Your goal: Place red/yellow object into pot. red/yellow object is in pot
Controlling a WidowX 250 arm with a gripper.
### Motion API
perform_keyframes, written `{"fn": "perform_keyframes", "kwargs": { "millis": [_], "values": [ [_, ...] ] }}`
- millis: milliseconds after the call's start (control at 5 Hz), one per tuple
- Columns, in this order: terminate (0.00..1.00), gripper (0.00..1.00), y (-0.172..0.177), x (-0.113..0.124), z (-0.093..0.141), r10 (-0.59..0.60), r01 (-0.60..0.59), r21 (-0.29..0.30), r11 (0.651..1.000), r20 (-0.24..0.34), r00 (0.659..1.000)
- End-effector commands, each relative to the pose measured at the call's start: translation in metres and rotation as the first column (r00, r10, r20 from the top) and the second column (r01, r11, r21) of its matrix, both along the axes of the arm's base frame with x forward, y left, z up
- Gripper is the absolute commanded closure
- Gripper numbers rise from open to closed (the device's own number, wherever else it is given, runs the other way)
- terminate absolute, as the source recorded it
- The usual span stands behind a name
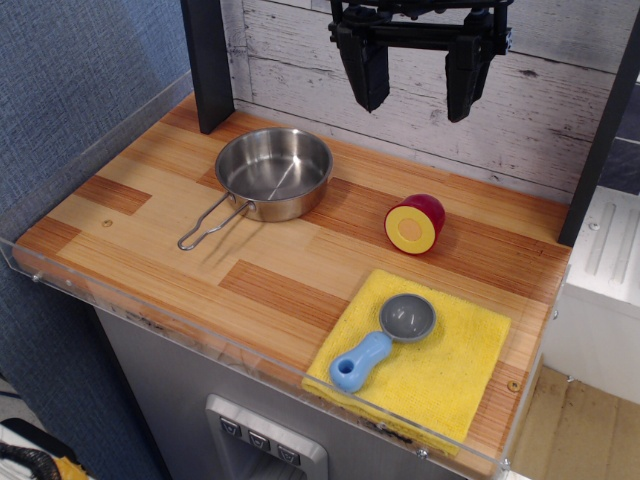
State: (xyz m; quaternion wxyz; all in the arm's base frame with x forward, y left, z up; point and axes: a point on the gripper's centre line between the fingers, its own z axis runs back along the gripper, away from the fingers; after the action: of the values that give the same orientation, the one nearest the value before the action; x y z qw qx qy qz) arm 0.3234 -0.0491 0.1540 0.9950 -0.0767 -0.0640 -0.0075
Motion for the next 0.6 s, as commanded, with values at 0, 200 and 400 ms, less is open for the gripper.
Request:
{"fn": "perform_keyframes", "kwargs": {
  "millis": [0, 200, 400],
  "values": [
    [0.00, 0.00, 0.000, 0.000, 0.000, 0.000, 0.000, 0.000, 1.000, 0.000, 1.000],
    [0.00, 0.00, 0.001, 0.013, 0.002, 0.026, -0.027, -0.090, 0.996, -0.005, 1.000],
    [0.00, 0.00, 0.004, 0.030, -0.001, 0.011, -0.009, -0.140, 0.990, 0.010, 1.000]
  ]
}}
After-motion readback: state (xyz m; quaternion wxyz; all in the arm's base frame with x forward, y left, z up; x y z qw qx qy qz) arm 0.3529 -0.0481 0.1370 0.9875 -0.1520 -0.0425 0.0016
